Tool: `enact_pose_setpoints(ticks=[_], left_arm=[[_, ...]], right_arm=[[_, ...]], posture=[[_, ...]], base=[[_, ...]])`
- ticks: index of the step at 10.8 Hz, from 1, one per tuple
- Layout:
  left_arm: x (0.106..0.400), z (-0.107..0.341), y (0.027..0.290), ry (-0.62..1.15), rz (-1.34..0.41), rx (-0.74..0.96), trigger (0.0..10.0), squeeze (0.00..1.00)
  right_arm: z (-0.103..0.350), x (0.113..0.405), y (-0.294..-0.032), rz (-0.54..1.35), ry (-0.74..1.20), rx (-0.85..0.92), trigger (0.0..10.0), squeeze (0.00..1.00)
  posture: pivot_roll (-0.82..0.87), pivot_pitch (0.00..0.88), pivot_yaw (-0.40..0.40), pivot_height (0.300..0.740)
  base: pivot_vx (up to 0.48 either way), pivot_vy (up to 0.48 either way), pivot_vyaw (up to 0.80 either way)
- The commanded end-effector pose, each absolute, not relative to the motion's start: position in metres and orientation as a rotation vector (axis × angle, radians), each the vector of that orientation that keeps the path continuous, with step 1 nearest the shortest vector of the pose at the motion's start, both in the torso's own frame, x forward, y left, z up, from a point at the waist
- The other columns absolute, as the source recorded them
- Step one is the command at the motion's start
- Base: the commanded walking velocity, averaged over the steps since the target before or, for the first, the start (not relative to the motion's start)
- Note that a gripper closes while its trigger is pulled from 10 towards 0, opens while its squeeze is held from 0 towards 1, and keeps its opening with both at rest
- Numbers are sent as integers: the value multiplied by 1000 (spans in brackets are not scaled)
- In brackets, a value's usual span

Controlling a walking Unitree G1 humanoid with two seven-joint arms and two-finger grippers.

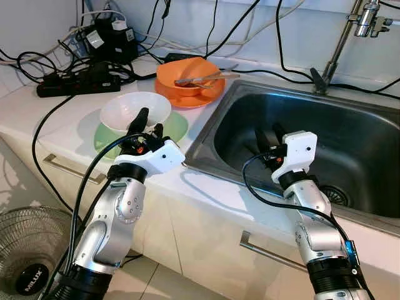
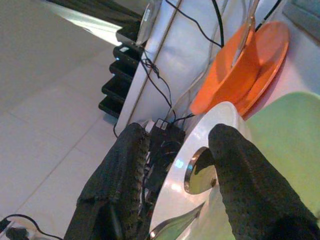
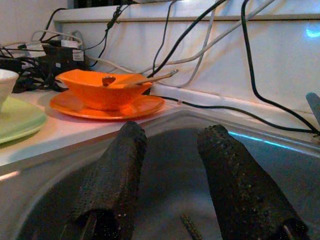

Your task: Kitchen organization

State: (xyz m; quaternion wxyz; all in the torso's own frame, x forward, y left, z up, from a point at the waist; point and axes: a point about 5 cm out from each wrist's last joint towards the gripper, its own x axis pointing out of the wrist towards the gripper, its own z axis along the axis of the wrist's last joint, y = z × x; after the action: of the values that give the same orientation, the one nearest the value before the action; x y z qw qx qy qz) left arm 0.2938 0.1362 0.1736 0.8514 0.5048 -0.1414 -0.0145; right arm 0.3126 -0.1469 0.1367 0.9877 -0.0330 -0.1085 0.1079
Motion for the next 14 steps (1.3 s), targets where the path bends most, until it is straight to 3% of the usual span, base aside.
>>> enact_pose_setpoints(ticks=[1,2,3,14], left_arm=[[298,177,141,-292,-5,1082,10000,0],[299,177,140,-290,-6,1081,8667,0],[299,177,140,-289,-4,1078,0,0],[302,181,136,-309,-2,1052,0,0]], right_arm=[[122,311,-146,212,-154,-51,10000,0],[122,311,-146,212,-154,-51,10000,0],[122,311,-146,215,-155,-53,10000,0],[121,313,-146,215,-145,-65,10000,0]], posture=[[85,0,73,740],[85,0,73,740],[84,0,74,740],[84,0,74,740]], base=[[0,0,0],[0,0,0],[0,0,0],[0,0,0]])
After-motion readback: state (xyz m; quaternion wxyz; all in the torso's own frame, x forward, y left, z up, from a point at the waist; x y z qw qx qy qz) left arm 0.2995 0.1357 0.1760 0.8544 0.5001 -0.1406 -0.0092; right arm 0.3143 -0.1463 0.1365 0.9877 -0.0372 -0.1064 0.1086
